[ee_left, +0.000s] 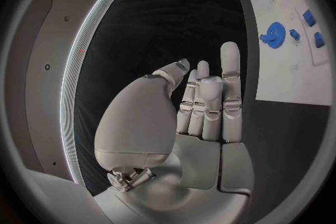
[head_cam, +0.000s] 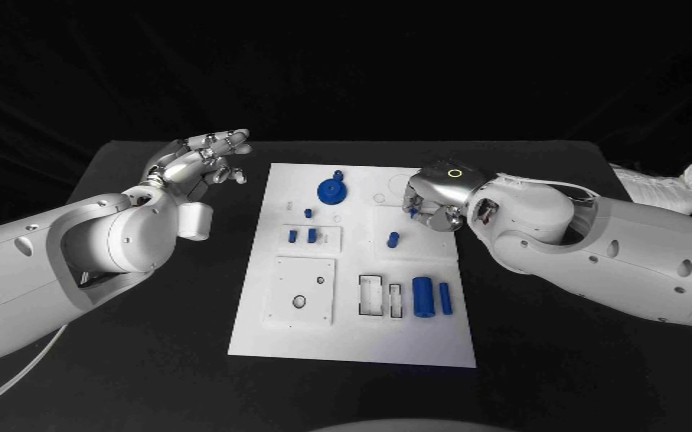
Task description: Assemble the parts on the task board
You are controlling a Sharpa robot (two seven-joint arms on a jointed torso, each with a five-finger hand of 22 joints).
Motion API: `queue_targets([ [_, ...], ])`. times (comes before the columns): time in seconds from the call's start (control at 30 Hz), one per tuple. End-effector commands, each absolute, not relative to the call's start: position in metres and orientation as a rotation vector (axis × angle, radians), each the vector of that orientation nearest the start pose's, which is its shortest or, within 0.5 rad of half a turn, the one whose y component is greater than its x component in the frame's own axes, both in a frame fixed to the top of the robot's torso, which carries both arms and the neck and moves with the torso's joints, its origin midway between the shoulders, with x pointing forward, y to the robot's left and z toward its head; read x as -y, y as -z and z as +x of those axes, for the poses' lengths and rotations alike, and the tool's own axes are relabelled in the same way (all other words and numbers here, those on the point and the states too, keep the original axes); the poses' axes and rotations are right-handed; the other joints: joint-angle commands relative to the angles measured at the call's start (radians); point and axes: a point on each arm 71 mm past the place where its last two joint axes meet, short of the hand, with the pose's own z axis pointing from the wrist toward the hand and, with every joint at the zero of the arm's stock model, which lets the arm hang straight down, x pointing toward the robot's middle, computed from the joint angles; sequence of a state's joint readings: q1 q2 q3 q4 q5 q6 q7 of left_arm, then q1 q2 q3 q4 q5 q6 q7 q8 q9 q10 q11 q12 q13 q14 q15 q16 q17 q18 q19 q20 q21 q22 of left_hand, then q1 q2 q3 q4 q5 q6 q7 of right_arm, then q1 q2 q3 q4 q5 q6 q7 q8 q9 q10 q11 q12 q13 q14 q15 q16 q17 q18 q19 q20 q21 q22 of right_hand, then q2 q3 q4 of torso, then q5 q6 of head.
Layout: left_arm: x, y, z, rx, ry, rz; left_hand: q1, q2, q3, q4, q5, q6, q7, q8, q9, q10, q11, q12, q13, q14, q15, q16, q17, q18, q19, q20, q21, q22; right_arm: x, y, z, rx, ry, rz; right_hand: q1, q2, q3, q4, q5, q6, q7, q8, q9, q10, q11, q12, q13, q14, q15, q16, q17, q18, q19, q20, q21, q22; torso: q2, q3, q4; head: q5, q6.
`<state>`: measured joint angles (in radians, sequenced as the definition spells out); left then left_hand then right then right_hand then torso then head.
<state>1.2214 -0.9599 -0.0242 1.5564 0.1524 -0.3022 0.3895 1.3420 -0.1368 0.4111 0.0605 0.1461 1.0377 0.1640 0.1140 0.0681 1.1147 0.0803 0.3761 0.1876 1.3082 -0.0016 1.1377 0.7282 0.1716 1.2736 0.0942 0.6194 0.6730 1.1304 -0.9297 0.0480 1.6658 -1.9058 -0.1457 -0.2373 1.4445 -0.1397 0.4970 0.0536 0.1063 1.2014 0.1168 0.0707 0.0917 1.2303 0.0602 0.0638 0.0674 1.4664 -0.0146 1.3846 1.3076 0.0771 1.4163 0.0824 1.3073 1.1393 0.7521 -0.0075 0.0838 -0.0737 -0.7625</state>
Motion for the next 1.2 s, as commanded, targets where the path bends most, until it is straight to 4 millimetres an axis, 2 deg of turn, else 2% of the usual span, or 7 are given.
queue_targets([
  [0.03, -0.262, 0.162, 0.489, -1.302, 1.528, -1.284, 0.011, 0.003, 0.001, -0.008, 0.004, -0.005, 0.0, 0.001, 0.0, -0.006, 0.001, 0.007, 0.002, -0.007, -0.001, -0.006, -0.002, 0.01, 0.007, 0.001, -0.005, -0.002, 0.199, 0.174, 0.455, -1.613, -0.374, -0.501, -0.002, 0.007, 0.007, -0.001, 0.003, 0.009, 0.001, 0.001, 0.002, 0.007, -0.001, 0.003, 0.0, 0.06, -0.008, 0.007, 0.017, 0.009, 0.004, -0.003, 0.005, 0.001, 0.0, 0.0002, 0.0001, -0.001, -0.001],
  [0.4, -0.263, 0.163, 0.49, -1.299, 1.524, -1.285, 0.012, 0.004, 0.001, -0.009, 0.004, -0.004, 0.0, 0.002, 0.0, -0.007, 0.001, 0.008, 0.002, -0.007, 0.0, -0.006, -0.002, 0.01, 0.007, 0.002, -0.006, -0.002, 0.195, 0.155, 0.447, -1.57, -0.414, -0.49, -0.003, 0.007, 0.008, -0.002, 0.003, 0.009, 0.001, 0.001, 0.002, 0.007, -0.001, 0.003, 0.0, 0.06, -0.008, 0.007, 0.017, 0.009, 0.004, -0.003, 0.005, 0.001, 0.0, 0.0003, 0.0008, 0.003, 0.001],
  [0.67, -0.263, 0.163, 0.49, -1.299, 1.527, -1.284, 0.012, 0.004, 0.001, -0.009, 0.004, -0.004, 0.0, 0.002, 0.0, -0.007, 0.001, 0.008, 0.002, -0.007, 0.0, -0.006, -0.002, 0.01, 0.007, 0.002, -0.006, -0.002, 0.168, 0.134, 0.428, -1.502, -0.544, -0.501, -0.005, 0.006, 0.008, -0.003, 0.002, 0.01, 0.002, 0.001, 0.002, 0.008, 0.0, 0.002, 0.0, 0.06, -0.008, 0.008, 0.019, 0.01, 0.004, -0.004, 0.005, 0.001, 0.0, 0.0, 0.0016, 0.012, 0.002],
  [0.9, -0.26, 0.163, 0.491, -1.302, 1.534, -1.281, 0.012, 0.004, 0.001, -0.009, 0.003, -0.004, 0.0, 0.002, 0.0, -0.008, 0.001, 0.008, 0.002, -0.007, 0.0, -0.006, -0.002, 0.01, 0.007, 0.002, -0.006, -0.002, 0.135, 0.132, 0.414, -1.481, -0.656, -0.536, -0.005, 0.006, 0.009, -0.004, 0.002, 0.01, 0.003, 0.001, 0.002, 0.008, 0.0, 0.002, 0.0, 0.06, -0.008, 0.008, 0.019, 0.01, 0.004, -0.005, 0.005, 0.0, -0.001, -0.0014, 0.0018, 0.054, 0.002],
  [1.0, -0.259, 0.163, 0.49, -1.304, 1.538, -1.281, 0.012, 0.004, 0.001, -0.009, 0.003, -0.004, -0.001, 0.003, 0.0, -0.009, 0.001, 0.009, 0.002, -0.007, 0.0, -0.006, -0.003, 0.01, 0.007, 0.002, -0.006, -0.002, 0.122, 0.139, 0.41, -1.489, -0.695, -0.551, -0.005, 0.007, 0.01, -0.005, 0.002, 0.01, 0.003, 0.001, 0.002, 0.008, 0.0, 0.002, 0.0, 0.06, -0.008, 0.009, 0.019, 0.01, 0.004, -0.005, 0.005, 0.001, 0.0, -0.002, -0.0002, 0.085, -0.004],
  [1.07, -0.258, 0.163, 0.49, -1.306, 1.539, -1.281, 0.012, 0.004, 0.001, -0.009, 0.003, -0.004, -0.001, 0.003, 0.0, -0.009, 0.001, 0.009, 0.002, -0.007, 0.0, -0.006, -0.003, 0.01, 0.007, 0.002, -0.006, -0.002, 0.115, 0.146, 0.408, -1.499, -0.715, -0.557, -0.005, 0.007, 0.011, -0.006, 0.003, 0.01, 0.004, 0.001, 0.003, 0.008, 0.0, 0.001, 0.0, 0.06, -0.008, 0.009, 0.02, 0.01, 0.004, -0.005, 0.004, 0.0, 0.0, -0.0016, -0.0011, 0.099, -0.008],
  [1.2, -0.256, 0.163, 0.49, -1.31, 1.542, -1.28, 0.012, 0.004, 0.001, -0.01, 0.003, -0.004, -0.001, 0.003, 0.0, -0.009, 0.001, 0.009, 0.003, -0.007, 0.0, -0.006, -0.003, 0.01, 0.007, 0.002, -0.006, -0.002, 0.097, 0.164, 0.402, -1.525, -0.763, -0.573, -0.005, 0.007, 0.012, -0.007, 0.003, 0.009, 0.005, 0.001, 0.003, 0.008, 0.0, 0.001, 0.0, 0.06, -0.008, 0.009, 0.02, 0.01, 0.004, -0.005, 0.004, 0.0, 0.002, -0.0024, 0.0047, 0.124, -0.02],
])
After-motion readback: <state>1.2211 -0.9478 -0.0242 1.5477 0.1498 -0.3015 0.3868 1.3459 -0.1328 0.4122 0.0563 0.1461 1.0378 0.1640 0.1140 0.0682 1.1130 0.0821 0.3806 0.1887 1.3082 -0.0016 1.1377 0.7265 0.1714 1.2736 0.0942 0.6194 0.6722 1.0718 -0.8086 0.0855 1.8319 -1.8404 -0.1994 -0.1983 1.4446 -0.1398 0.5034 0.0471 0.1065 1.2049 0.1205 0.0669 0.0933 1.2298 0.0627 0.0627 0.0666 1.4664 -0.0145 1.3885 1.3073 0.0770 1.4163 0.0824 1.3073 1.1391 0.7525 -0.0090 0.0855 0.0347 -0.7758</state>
